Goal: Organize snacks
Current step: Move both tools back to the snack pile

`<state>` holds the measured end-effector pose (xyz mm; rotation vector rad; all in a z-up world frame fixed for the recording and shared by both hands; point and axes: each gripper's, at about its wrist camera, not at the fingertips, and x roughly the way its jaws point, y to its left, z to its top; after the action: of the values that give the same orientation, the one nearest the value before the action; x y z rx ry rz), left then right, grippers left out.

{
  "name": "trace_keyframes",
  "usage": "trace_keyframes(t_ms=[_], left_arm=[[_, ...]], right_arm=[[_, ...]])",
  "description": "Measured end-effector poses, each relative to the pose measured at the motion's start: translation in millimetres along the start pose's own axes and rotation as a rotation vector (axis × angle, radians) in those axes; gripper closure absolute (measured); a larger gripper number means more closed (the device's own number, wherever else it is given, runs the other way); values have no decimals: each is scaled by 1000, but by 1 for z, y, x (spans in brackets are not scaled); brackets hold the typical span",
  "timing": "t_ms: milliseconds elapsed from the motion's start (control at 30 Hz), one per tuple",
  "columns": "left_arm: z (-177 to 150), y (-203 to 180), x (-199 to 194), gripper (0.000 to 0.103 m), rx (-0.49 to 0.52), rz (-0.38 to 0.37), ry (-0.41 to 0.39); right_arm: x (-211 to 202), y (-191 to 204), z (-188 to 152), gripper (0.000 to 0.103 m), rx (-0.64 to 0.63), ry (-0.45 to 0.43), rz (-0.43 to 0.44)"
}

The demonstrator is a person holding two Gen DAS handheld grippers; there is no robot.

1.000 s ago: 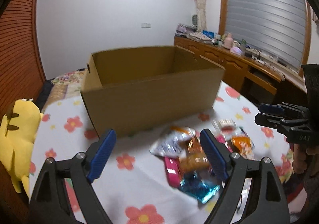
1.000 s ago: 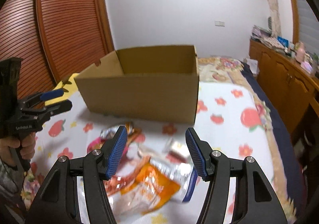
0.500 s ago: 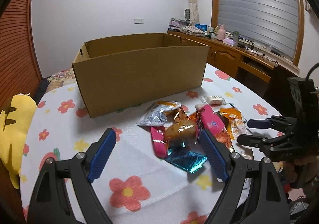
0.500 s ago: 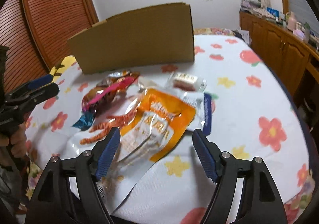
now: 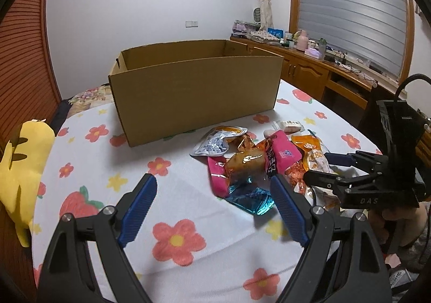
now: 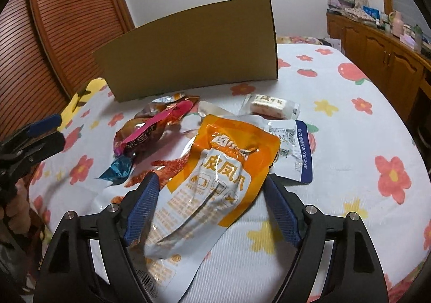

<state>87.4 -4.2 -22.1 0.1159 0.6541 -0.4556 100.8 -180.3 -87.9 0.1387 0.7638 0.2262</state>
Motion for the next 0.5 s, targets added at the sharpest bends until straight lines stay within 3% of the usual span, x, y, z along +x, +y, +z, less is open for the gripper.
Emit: trace_keyframes(t_ms=[100, 267, 400, 500], left_arm=[[2, 0, -2, 17, 3, 3, -5], [3, -5, 4, 17, 25, -29, -1], [1, -10, 15, 17, 30, -55, 40], [-2, -13, 20, 17, 35, -58, 60]], right_arm=[[1, 0, 1, 22, 6, 5, -2], [2, -1, 4, 32, 25, 10, 26], [2, -4, 6, 56, 62, 4, 83], [1, -3, 9, 59, 65, -1, 88]])
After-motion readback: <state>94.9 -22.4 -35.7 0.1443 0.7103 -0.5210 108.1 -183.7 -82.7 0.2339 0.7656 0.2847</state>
